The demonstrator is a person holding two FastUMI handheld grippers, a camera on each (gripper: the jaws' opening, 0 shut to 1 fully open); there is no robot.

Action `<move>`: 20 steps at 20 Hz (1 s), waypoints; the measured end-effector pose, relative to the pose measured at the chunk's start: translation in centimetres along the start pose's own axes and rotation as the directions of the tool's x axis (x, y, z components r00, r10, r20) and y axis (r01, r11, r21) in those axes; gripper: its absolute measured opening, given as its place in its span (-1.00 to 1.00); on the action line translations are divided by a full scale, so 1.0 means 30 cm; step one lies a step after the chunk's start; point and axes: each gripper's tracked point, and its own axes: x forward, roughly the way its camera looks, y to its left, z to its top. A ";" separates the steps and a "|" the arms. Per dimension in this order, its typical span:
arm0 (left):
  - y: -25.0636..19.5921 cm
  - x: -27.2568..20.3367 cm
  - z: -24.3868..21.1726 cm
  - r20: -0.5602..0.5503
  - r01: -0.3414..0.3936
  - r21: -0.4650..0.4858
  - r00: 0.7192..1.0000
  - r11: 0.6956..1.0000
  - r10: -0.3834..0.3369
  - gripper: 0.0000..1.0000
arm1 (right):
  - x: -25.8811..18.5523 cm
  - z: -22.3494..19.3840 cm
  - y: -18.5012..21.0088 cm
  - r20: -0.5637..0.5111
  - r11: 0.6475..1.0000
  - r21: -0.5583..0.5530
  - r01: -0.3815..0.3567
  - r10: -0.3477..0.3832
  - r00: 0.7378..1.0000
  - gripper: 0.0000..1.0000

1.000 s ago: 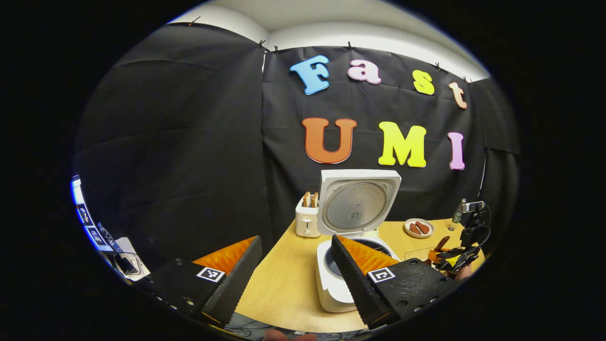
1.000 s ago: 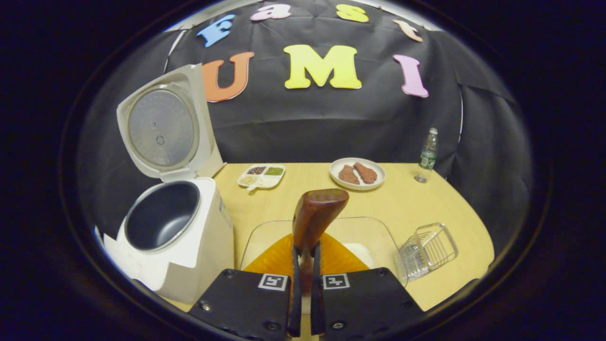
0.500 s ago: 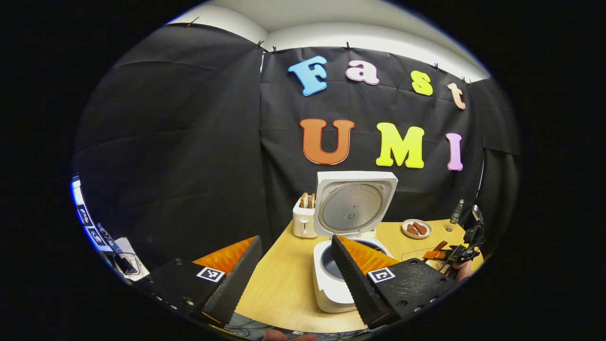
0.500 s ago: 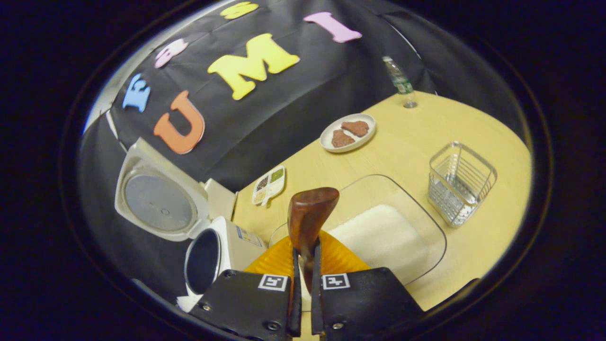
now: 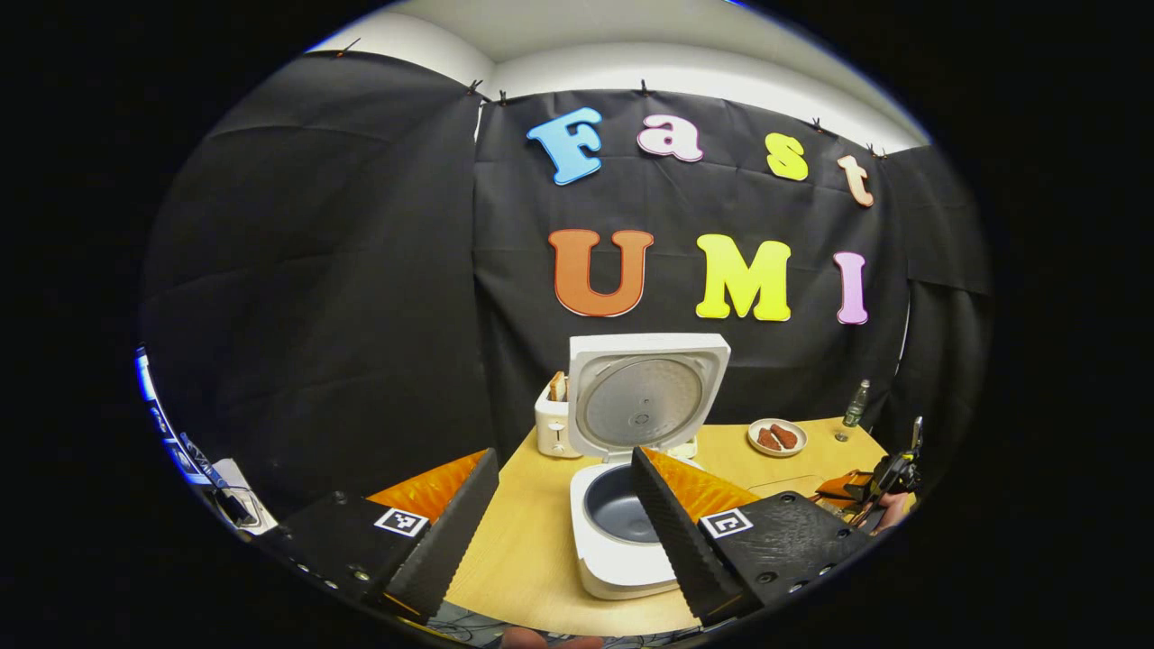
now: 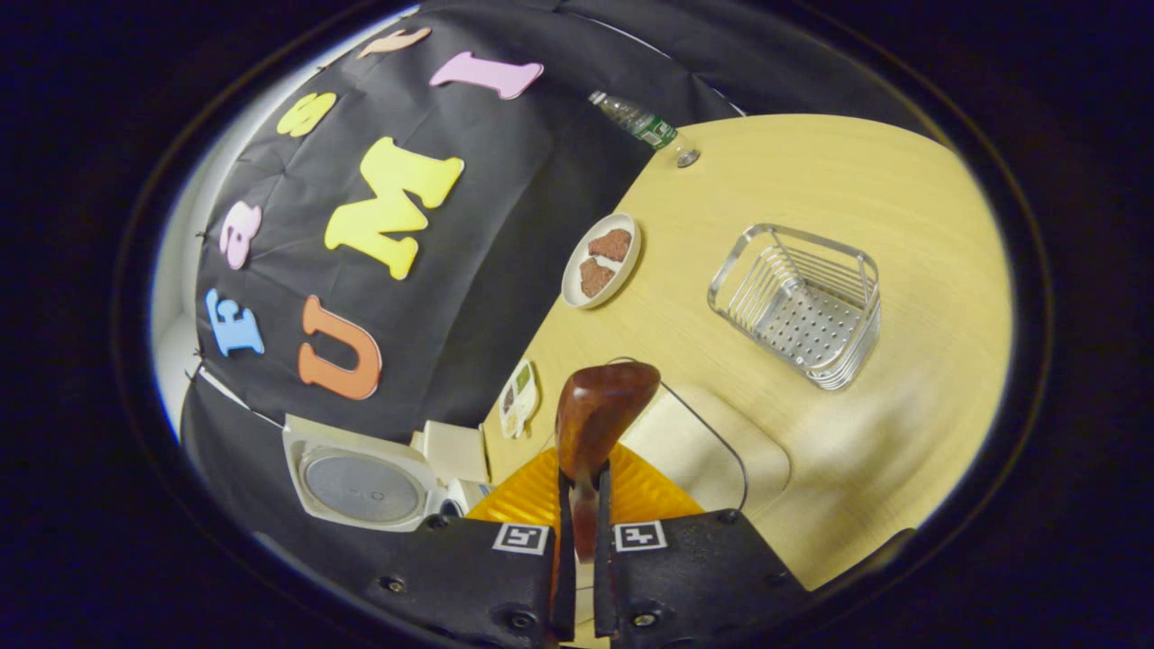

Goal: Close the left gripper, press the button to open the rice cooker; take a wooden spoon from the chopstick holder with the right hand, scoop a spoonful of rice and pour it into the rice cooker, then put the wooden spoon back into the chopstick holder.

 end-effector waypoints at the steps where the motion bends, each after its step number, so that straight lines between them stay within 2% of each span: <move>1: -0.013 -0.001 0.002 0.005 0.008 0.000 1.000 1.000 -0.008 0.89 | -0.021 0.023 0.018 0.009 1.000 0.024 -0.018 0.018 1.000 -0.74; 6: -0.035 -0.010 0.004 0.025 0.021 -0.009 0.999 1.000 -0.021 0.89 | -0.094 0.080 0.174 0.021 0.989 0.091 -0.113 0.111 0.994 -0.75; 10: 0.013 -0.025 0.007 0.048 -0.003 -0.017 0.999 1.000 0.004 0.89 | -0.103 0.040 0.378 -0.012 0.982 0.047 -0.185 0.185 0.983 -0.75; 13: 0.066 -0.048 0.009 0.066 -0.026 -0.029 0.997 0.999 0.028 0.89 | -0.072 -0.044 0.552 -0.056 0.970 0.008 -0.243 0.243 0.968 -0.75; 16: 0.117 -0.062 0.000 0.066 -0.037 -0.033 0.997 0.999 0.039 0.89 | -0.029 -0.131 0.681 -0.096 0.961 -0.037 -0.275 0.271 0.958 -0.75; 20: 0.183 -0.076 0.004 0.069 -0.046 -0.064 0.996 0.997 0.050 0.89 | 0.054 -0.249 0.767 -0.135 0.952 -0.153 -0.264 0.245 0.960 -0.74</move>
